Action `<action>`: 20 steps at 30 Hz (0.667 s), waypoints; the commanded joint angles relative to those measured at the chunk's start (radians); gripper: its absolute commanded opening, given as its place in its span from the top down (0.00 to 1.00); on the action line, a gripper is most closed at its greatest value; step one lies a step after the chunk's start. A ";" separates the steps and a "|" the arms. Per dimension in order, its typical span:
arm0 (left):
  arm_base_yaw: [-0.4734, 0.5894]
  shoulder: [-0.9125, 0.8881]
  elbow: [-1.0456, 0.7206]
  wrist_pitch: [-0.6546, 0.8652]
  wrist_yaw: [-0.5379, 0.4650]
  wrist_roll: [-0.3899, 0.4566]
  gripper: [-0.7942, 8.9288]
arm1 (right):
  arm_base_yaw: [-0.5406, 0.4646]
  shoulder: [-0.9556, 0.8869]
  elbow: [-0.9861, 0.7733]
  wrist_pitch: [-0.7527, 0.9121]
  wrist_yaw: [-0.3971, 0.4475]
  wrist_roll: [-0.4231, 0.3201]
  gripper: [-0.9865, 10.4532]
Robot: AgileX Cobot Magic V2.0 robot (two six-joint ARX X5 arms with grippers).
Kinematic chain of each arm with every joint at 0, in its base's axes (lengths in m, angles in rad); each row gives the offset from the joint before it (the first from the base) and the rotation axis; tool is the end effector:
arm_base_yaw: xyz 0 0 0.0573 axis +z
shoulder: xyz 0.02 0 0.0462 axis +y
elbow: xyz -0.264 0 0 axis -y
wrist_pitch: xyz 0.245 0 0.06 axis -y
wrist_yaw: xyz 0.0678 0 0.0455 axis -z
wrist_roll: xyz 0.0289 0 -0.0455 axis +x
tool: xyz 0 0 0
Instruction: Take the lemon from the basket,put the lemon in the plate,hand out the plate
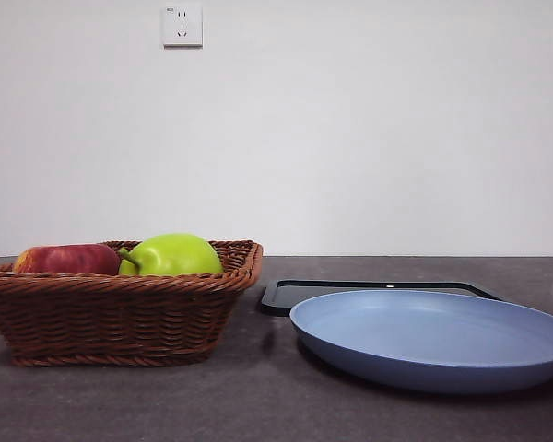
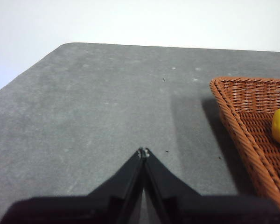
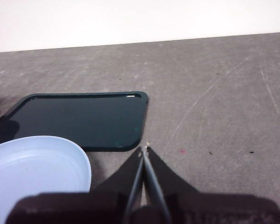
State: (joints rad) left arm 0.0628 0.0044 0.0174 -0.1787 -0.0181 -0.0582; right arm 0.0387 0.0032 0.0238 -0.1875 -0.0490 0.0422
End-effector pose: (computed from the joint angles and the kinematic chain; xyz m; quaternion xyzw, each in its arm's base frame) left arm 0.0954 0.0065 0.1519 -0.0308 0.0815 0.0427 0.9953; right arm 0.0949 0.0051 0.1533 0.0214 0.0843 0.0419 0.9953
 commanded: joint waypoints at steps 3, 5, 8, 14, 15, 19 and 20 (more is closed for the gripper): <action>0.002 -0.003 -0.010 0.041 0.109 -0.181 0.91 | 0.002 -0.003 -0.010 0.015 0.002 0.095 0.91; 0.002 -0.003 -0.010 0.044 0.161 -0.204 0.91 | 0.002 -0.003 -0.010 0.029 0.002 0.174 0.91; 0.002 -0.003 -0.010 0.050 0.236 -0.212 0.91 | 0.002 -0.003 -0.010 0.060 0.000 0.307 0.91; 0.002 -0.003 -0.010 0.068 0.392 -0.299 0.91 | 0.002 -0.003 -0.008 0.082 -0.009 0.504 0.91; 0.002 -0.003 -0.010 0.075 0.399 -0.312 0.91 | 0.002 -0.003 -0.006 0.086 -0.032 0.503 0.91; 0.002 -0.002 -0.003 0.093 0.423 -0.369 0.91 | 0.002 0.003 0.013 0.081 -0.086 0.505 0.91; 0.002 0.003 0.005 0.085 0.423 -0.372 0.91 | 0.002 0.010 0.024 0.070 -0.087 0.512 0.91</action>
State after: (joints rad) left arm 0.0628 0.0063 0.0181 -0.0971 0.4011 -0.3988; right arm 0.0387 0.0120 0.0303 -0.1276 -0.1326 0.5289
